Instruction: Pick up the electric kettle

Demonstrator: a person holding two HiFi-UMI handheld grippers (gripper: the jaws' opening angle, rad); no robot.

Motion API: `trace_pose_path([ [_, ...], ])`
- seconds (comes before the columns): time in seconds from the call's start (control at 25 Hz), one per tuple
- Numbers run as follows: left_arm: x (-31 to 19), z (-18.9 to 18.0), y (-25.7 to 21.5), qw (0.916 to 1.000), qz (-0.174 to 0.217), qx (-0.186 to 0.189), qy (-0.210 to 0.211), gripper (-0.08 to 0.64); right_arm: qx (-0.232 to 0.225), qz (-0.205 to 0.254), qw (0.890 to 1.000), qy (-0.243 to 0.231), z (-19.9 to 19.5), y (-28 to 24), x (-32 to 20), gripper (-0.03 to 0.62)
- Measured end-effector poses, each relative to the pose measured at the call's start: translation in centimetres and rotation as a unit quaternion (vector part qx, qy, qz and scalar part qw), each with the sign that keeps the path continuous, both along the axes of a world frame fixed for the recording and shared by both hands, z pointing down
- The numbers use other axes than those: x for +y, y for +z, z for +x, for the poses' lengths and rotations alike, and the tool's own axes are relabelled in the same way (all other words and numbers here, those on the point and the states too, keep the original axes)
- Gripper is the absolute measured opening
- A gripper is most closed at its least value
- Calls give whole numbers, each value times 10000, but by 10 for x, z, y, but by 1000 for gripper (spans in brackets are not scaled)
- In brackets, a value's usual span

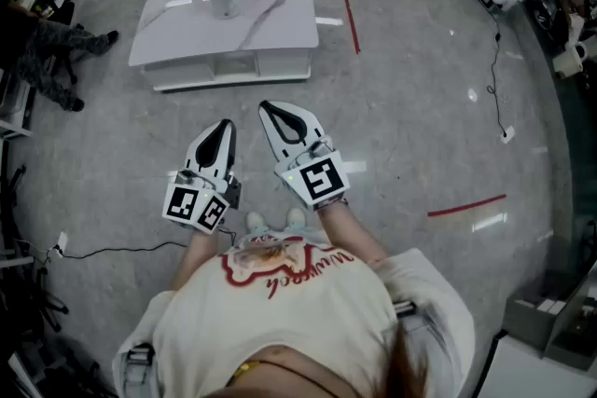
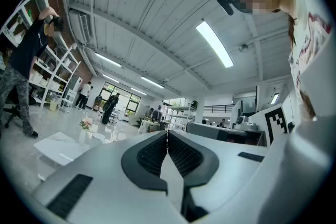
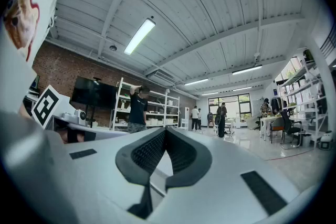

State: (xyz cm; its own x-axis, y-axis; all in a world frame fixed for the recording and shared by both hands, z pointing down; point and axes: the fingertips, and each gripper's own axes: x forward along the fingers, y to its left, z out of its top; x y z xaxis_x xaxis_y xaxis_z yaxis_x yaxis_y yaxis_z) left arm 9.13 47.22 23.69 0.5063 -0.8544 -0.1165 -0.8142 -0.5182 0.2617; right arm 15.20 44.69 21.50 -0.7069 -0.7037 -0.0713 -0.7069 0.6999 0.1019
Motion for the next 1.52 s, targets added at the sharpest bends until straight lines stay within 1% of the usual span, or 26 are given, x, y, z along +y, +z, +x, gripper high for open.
trace_pose_path([
  [0.28,-1,1,4,10000,-6,-28,-4,14,-19,-35,10000,1,1,3,-1,15],
  [0.36,-2,2,4,9999,19,-133,-23,14,16,-11,10000,9,1,3,-2,14],
  [0.48,-4,6,1,9992,106,-387,-31,14,21,-31,10000,2,1,3,-6,15],
  [0.6,-5,16,-3,9982,212,-555,36,14,-145,-181,9997,82,7,6,-12,15],
  [0.76,-10,22,-3,9987,187,-466,46,14,-355,-322,9985,269,22,7,-21,15],
  [0.92,-18,28,2,9995,87,-294,36,14,-272,-418,9977,453,39,7,-32,15],
  [1.04,-22,37,5,9996,52,-263,8,14,-322,-365,9984,294,45,7,-35,15],
  [1.16,-25,44,10,9996,14,-243,-114,14,-338,-242,9990,192,54,8,-39,15],
  [1.28,-26,45,13,9994,-40,-201,-290,14,-323,-324,9988,147,62,13,-43,15],
  [1.4,-36,41,13,9992,-64,-167,-356,14,-284,-448,9986,63,57,19,-53,15],
  [1.52,-57,31,14,9991,8,-198,-388,14,-359,-296,9989,69,47,18,-74,15],
])
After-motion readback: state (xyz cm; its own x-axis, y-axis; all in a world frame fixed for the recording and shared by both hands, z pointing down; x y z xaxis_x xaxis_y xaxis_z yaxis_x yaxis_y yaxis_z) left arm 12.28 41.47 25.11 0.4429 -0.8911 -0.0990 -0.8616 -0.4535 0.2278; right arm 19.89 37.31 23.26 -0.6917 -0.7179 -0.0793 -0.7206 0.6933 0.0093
